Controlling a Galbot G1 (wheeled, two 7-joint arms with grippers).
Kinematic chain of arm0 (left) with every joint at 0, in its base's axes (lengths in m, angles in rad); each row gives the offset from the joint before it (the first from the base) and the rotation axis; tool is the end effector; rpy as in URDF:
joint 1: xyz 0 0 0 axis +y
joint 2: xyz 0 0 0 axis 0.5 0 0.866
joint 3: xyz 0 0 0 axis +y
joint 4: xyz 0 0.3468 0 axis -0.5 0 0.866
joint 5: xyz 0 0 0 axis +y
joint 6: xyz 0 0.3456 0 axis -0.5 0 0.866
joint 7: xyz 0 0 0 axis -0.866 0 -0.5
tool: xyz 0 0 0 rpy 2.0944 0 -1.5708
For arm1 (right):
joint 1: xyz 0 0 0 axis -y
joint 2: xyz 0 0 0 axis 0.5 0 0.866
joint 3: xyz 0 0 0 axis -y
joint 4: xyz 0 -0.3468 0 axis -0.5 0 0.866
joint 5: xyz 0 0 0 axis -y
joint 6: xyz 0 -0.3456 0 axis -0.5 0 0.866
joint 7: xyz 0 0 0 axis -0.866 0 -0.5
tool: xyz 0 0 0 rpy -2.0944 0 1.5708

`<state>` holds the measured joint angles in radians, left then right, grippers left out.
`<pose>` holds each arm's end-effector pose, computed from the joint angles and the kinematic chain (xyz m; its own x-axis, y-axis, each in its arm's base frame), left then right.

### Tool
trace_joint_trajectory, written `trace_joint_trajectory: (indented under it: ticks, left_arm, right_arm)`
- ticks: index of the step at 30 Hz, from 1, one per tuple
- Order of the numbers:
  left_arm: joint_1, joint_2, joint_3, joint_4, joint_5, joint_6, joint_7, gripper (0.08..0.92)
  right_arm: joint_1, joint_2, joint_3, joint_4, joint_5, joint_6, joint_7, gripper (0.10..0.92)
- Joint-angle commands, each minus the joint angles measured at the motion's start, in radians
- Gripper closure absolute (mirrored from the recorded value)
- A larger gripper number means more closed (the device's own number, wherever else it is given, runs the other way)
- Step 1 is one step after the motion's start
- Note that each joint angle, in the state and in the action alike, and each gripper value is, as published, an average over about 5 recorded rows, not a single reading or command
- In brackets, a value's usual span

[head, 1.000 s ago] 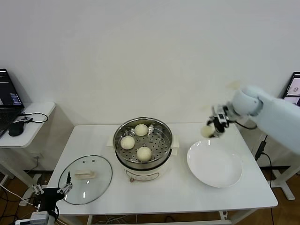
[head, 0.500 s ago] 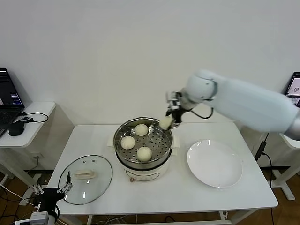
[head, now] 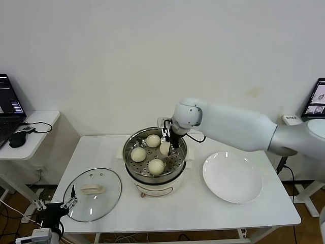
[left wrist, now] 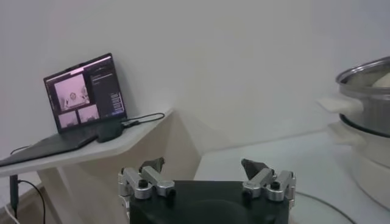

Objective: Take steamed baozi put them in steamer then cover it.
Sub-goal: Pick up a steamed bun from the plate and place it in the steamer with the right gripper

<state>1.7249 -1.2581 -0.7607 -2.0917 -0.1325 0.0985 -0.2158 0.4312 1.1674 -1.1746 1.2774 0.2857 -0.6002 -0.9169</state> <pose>0.1363 0.1208 -0.2954 -0.9516 -0.2709 0.1453 -0.2200 0.9303 0.2935 0.5335 0.1264 -0.0917 -0.2738 -0.2133 0.9378 -0.9357 -0.1663 -0.3110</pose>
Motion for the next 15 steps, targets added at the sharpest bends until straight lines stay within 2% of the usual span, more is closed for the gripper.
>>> trace_joint_trajectory:
  ticks: [1,9,12,15]
  left_arm:
    - [-0.007,0.001,0.004,0.006,0.0,0.001,0.001,0.177]
    - [-0.009,0.002,0.003,0.007,0.0,0.003,0.002,0.177]
    - [-0.009,0.001,0.004,0.004,0.0,0.003,0.004,0.177]
    - [-0.008,0.0,0.006,0.002,0.001,0.003,0.005,0.177]
  right_arm:
    - [-0.066,0.053,0.006,-0.09,-0.104,0.01,0.007,0.424]
    - [-0.067,0.028,0.04,-0.065,-0.084,0.01,0.006,0.418]
    - [-0.042,-0.012,0.055,-0.008,-0.046,-0.002,0.005,0.367]
    - [-0.013,-0.075,0.079,0.067,0.003,-0.015,0.02,0.28]
